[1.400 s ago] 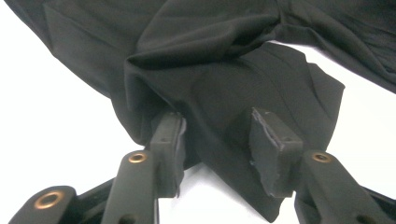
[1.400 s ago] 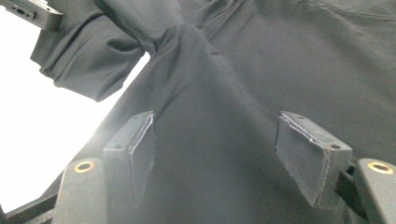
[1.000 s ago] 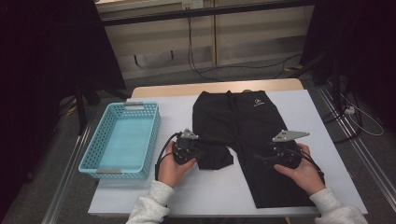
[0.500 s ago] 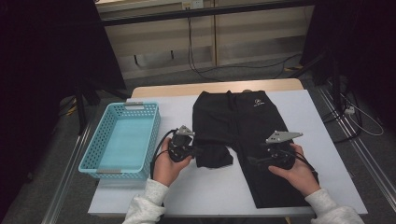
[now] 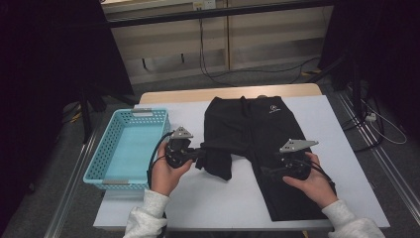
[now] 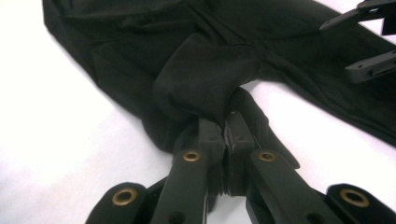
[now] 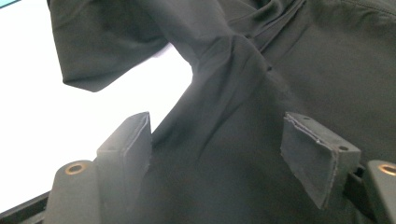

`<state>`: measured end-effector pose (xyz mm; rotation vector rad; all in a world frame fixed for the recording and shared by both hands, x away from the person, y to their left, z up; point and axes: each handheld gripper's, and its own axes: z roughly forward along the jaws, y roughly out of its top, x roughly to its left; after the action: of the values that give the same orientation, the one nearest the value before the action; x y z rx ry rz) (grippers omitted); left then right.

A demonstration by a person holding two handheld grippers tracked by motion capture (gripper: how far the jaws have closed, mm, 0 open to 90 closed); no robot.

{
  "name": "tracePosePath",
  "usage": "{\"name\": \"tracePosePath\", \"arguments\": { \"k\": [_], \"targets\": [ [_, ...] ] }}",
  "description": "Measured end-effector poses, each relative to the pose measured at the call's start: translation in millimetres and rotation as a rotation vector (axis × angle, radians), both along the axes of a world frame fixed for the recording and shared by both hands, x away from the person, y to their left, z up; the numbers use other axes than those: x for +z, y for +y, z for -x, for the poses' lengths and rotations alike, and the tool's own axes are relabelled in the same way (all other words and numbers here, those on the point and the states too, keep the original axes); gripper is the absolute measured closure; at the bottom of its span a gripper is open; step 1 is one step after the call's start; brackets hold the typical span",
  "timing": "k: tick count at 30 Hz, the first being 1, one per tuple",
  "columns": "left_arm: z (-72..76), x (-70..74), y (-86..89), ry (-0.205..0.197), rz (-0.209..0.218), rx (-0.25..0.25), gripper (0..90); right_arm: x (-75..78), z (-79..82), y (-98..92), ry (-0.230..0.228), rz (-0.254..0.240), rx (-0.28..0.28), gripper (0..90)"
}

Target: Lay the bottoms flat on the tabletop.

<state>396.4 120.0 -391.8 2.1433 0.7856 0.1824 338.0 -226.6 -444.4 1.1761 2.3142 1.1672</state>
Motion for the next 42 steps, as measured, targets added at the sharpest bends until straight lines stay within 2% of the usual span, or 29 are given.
{"name": "tracePosePath", "arguments": {
  "k": [4, 8, 12, 14, 16, 18, 25, 29, 35, 42],
  "targets": [
    [2.5, -6.7, -13.7, 0.013, -0.004, -0.041, 87.9, -0.2, 0.0, 0.6, 0.001, 0.000, 0.003, 24.8],
    [8.4, -20.0, -36.0, 0.041, -0.024, -0.114, 87.9, -0.6, 0.2, 0.5, 0.004, 0.002, 0.005, 24.7],
    [14.6, -32.1, -55.2, 0.058, -0.062, -0.180, 87.7, -0.3, 0.8, 0.9, 0.003, 0.001, 0.009, 24.7],
    [14.6, -36.8, -58.7, 0.059, -0.075, -0.187, 84.9, -0.7, 0.8, 1.4, 0.004, 0.003, 0.010, 24.7],
    [12.5, -37.0, -55.8, 0.053, -0.072, -0.164, 77.1, -0.8, 1.1, 1.7, 0.003, 0.002, 0.012, 24.7],
    [10.2, -34.8, -50.3, 0.039, -0.064, -0.138, 62.5, -0.7, 1.2, 1.9, 0.002, 0.001, 0.013, 24.7],
    [3.3, -20.1, -27.4, -0.004, -0.020, -0.048, 35.9, 1.0, -0.4, 8.2, -0.011, 0.004, 0.014, 25.1],
    [2.3, -15.9, -16.3, -0.022, -0.021, -0.008, 28.0, 1.8, -2.9, 20.3, -0.012, 0.009, 0.041, 26.8],
    [2.5, -15.5, -4.3, -0.045, -0.037, 0.030, 22.2, 1.9, -10.0, 44.4, -0.014, 0.021, 0.081, 32.7],
    [3.7, -18.2, 4.6, -0.033, -0.040, 0.063, 20.1, -0.1, -15.2, 77.8, -0.018, 0.040, 0.159, 42.9]
  ]
}}
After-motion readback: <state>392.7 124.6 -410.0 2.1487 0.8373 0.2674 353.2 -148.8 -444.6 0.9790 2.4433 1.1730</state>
